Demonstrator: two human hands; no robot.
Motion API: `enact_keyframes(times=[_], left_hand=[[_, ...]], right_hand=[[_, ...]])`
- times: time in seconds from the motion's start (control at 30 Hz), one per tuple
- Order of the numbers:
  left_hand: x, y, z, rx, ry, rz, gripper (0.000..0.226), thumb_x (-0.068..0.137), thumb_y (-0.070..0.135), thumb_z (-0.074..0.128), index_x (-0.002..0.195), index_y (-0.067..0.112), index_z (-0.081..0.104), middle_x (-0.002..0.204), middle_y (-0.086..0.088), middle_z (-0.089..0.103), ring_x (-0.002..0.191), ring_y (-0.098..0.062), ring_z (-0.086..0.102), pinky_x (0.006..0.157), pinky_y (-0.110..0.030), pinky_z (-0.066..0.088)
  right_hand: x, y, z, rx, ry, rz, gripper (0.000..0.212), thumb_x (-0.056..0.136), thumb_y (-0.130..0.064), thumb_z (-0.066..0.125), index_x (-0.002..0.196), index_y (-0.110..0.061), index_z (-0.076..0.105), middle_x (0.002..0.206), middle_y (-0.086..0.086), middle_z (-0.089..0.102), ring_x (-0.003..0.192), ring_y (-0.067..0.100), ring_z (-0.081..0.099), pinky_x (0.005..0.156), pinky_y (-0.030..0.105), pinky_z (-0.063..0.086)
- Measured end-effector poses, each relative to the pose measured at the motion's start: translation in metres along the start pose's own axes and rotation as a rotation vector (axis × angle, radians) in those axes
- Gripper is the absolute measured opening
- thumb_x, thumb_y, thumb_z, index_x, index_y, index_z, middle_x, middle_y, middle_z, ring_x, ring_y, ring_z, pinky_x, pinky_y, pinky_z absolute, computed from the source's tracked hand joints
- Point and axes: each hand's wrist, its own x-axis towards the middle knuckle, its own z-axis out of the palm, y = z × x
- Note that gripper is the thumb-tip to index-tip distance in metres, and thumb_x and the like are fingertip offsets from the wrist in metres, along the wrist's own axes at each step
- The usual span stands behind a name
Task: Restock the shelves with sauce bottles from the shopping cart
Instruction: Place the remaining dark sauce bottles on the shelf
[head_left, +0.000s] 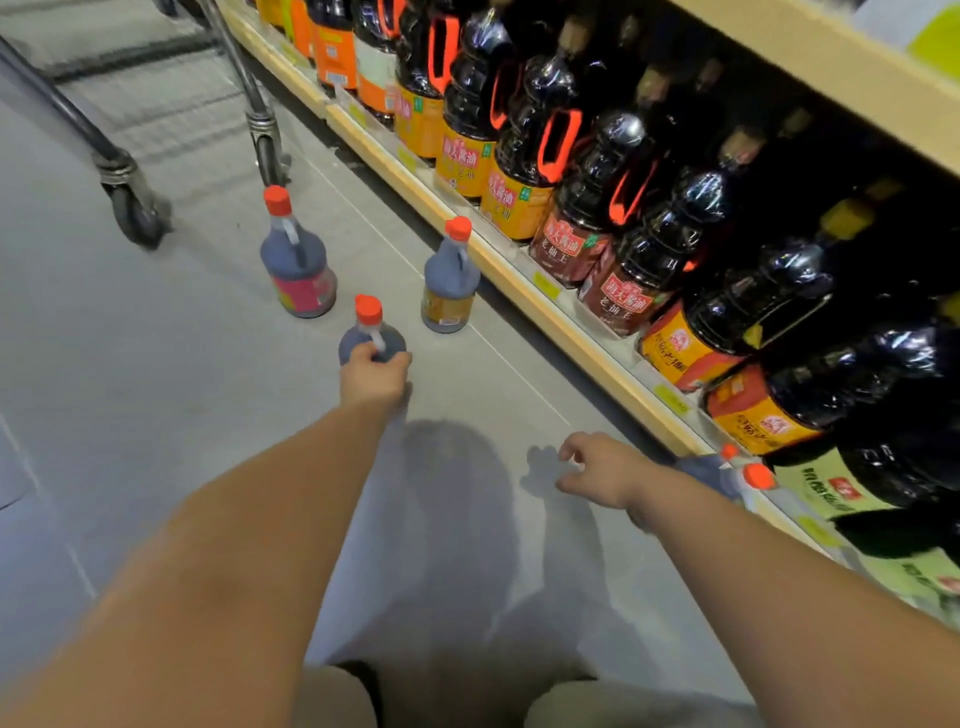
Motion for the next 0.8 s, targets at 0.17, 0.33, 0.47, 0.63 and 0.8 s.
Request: enact_keyframes(times=[0.17,0.33,0.47,0.63,0.8], left_hand=[[0.001,-0.006,0.003,-0.014,0.022,-0.015,0.025,0.089,0.018,0.053,0.111,0.009,0.06,0.101,-0.015,0.059,0.091,-0.032,0.056,0.08,-0.033,0.049],[-0.012,-0.005,0.014,0.097,0.002,0.044,0.033,0.093,0.033,0.052,0.078,0.005,0.059,0.082,-0.017,0.054,0.081,-0.03,0.051,0.08,-0.037,0.047],[-0.036,0.003,0.037,0.068,-0.064,0.016,0.032,0.091,0.035,0.057,0.074,0.009,0.061,0.082,-0.013,0.056,0.089,-0.032,0.053,0.083,-0.034,0.048],[-0.051,0.013,0.073,-0.141,-0.239,-0.203,0.025,0.09,0.035,0.058,0.083,0.011,0.06,0.073,-0.013,0.064,0.074,-0.026,0.063,0.069,-0.027,0.052],[-0.071,0.015,0.096,-0.399,-0.507,-0.432,0.011,0.095,0.021,0.047,0.103,0.022,0.054,0.09,0.006,0.066,0.083,-0.007,0.064,0.073,-0.019,0.044]], right_hand=[[-0.019,0.029,0.005,0.008,-0.008,0.018,0.037,0.087,-0.035,0.059,0.122,-0.023,0.053,0.124,0.005,0.05,0.111,0.023,0.052,0.094,0.035,0.045],[-0.038,0.06,-0.018,0.029,0.326,0.169,0.031,0.087,-0.033,0.058,0.115,-0.019,0.057,0.116,0.004,0.058,0.099,0.022,0.055,0.079,0.032,0.048],[-0.054,0.089,-0.025,0.068,0.416,0.357,0.036,0.084,-0.026,0.058,0.118,-0.014,0.056,0.117,0.009,0.058,0.1,0.029,0.057,0.073,0.035,0.049],[-0.064,0.124,-0.023,0.339,0.556,0.601,0.042,0.084,-0.029,0.061,0.117,-0.006,0.049,0.11,0.014,0.056,0.093,0.033,0.057,0.064,0.032,0.042],[-0.053,0.135,-0.017,0.636,0.469,0.687,0.031,0.084,-0.025,0.062,0.103,-0.002,0.055,0.086,0.01,0.055,0.072,0.022,0.053,0.065,0.031,0.046]])
